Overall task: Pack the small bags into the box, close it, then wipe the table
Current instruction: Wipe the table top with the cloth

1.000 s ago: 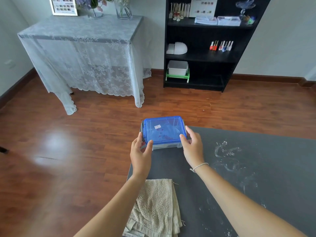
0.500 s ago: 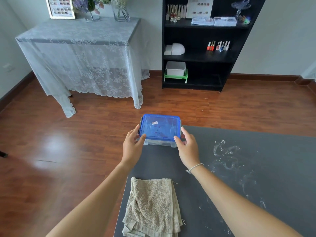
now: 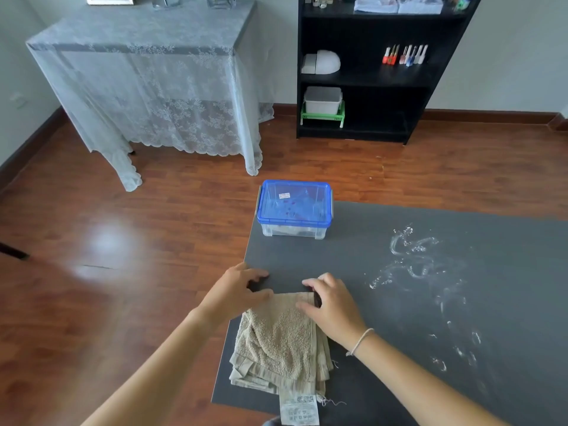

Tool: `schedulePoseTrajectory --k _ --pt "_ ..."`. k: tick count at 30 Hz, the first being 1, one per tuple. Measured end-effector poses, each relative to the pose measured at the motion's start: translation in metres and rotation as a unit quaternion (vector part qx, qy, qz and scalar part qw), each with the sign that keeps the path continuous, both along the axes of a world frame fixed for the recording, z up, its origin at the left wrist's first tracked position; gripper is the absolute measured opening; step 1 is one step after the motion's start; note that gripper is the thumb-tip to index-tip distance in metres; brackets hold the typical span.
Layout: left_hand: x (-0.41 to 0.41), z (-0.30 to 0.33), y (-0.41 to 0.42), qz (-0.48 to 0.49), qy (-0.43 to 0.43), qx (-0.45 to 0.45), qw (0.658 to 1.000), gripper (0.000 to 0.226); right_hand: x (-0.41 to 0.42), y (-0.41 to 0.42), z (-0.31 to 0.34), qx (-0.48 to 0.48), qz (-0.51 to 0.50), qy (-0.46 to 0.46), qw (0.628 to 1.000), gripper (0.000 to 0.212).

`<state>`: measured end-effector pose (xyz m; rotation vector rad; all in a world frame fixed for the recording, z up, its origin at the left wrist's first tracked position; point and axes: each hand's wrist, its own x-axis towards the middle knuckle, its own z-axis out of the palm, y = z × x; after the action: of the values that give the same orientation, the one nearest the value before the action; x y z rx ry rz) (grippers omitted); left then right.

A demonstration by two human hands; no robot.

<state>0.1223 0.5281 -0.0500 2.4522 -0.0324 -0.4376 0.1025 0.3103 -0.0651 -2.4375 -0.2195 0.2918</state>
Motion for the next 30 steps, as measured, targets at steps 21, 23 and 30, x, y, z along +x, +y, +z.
schedulePoseTrajectory --k 21,23,30 --pt "0.042 0.025 -0.178 -0.032 -0.094 -0.124 0.987 0.032 0.015 -0.197 0.038 -0.075 -0.301 -0.058 0.949 0.052" --pt "0.028 0.015 -0.174 -0.014 -0.115 -0.086 0.989 0.032 0.017 -0.189 0.029 -0.185 -0.216 -0.070 0.956 0.066" --pt "-0.029 -0.016 -0.135 0.068 -0.137 0.132 0.979 0.045 0.013 -0.164 -0.017 -0.208 0.067 -0.092 0.971 0.055"
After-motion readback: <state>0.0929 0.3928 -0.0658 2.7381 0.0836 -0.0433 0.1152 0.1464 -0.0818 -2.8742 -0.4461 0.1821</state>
